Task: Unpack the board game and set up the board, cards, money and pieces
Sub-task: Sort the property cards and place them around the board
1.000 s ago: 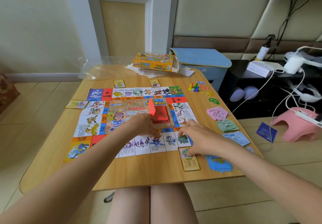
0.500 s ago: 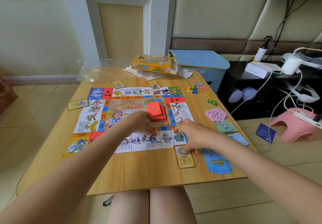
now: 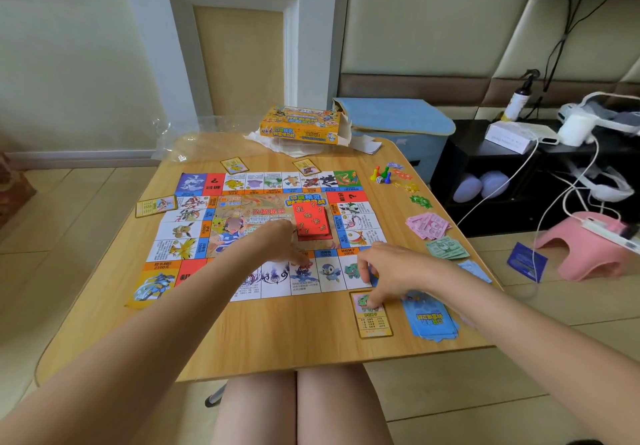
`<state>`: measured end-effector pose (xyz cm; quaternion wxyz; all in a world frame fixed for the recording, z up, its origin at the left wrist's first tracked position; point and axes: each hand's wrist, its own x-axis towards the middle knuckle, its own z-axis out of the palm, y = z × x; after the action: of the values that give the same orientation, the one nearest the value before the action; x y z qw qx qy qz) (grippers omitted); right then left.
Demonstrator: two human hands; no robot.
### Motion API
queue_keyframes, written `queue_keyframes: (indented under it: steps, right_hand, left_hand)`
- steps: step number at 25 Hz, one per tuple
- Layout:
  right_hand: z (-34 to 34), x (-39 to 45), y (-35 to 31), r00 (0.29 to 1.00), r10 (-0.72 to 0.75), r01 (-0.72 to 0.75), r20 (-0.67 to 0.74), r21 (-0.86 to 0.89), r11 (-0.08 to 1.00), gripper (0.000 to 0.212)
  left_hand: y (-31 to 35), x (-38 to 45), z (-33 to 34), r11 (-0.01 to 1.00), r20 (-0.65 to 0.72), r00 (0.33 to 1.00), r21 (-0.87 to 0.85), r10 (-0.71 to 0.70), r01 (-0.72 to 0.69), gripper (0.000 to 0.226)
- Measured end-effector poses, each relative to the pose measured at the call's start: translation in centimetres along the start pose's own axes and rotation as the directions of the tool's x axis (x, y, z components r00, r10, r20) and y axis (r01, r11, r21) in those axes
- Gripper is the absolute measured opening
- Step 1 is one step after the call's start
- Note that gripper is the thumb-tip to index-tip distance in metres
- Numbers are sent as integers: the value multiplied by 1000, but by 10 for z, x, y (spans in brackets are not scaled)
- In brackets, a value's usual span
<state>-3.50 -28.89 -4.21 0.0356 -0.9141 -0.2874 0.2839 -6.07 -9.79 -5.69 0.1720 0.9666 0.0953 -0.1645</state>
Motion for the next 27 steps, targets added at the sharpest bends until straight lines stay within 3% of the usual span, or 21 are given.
queue_keyframes:
  steps: [7,11,13,16,24,27]
  right_hand:
    - [-16,1,-5,998,-37,35,49,56,998,27]
    - [-46,27,-23,984,-137,155,-118,169,973,4]
    - [-60,60,-31,957,-166,201,-239,130,971,16]
    - [-76,118,-31,925,-129,159,-359,58,986,32]
    - [-95,224,-14,938,-90,80,-335,-43,996,67]
    - [-96,236,-15,935,-86,79,-343,-34,996,70]
  left_hand:
    - [-7,5,-6,1000,-18,1000,-3,4,-4,59]
    - [-25,14,-27,999,-181,983,-28,-34,29,52]
    - [-41,26,-43,995,-253,964,-69,-84,68,43]
    - [-65,52,-66,991,-320,938,-51,-132,122,35]
    - [-94,129,-95,950,-209,956,193,-204,245,43]
    - [-107,150,-94,949,-208,945,133,-254,285,40]
